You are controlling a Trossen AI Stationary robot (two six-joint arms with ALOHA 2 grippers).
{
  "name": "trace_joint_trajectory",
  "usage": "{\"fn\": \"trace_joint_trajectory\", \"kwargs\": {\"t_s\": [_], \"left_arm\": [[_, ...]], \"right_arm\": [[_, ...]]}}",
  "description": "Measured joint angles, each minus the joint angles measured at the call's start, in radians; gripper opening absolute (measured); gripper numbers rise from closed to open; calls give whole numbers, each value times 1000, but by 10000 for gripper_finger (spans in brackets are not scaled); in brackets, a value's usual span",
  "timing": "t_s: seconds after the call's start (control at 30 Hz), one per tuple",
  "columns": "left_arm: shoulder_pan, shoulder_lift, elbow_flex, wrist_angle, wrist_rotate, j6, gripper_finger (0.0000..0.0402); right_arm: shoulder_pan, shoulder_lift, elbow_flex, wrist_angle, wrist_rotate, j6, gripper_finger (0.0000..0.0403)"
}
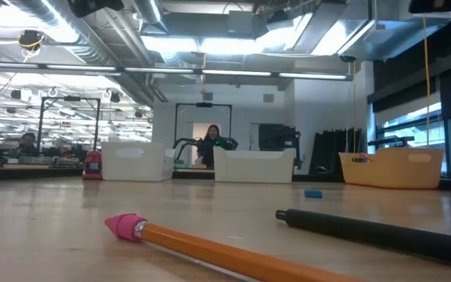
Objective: Sort crayons/erasers/pens/pencils in bins
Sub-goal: Put the blue crayon into the right white bin
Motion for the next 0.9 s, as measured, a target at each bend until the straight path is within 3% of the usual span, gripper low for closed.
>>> {"fn": "trace_joint_trajectory", "kwargs": {"t_s": [0.2, 0.43, 0.67, 0.9], "left_arm": [[-1, 0, 0, 0, 0, 3, 77], [-13, 0, 0, 59, 5, 135, 77], [-34, 0, 0, 193, 11, 237, 77], [-32, 0, 0, 203, 10, 236, 76]], "right_arm": [[0, 59, 0, 11, 27, 97, 101], [-1, 184, 0, 17, 39, 147, 101], [-11, 317, 0, 88, 35, 129, 101], [-44, 388, 0, 105, 30, 74, 101]]}}
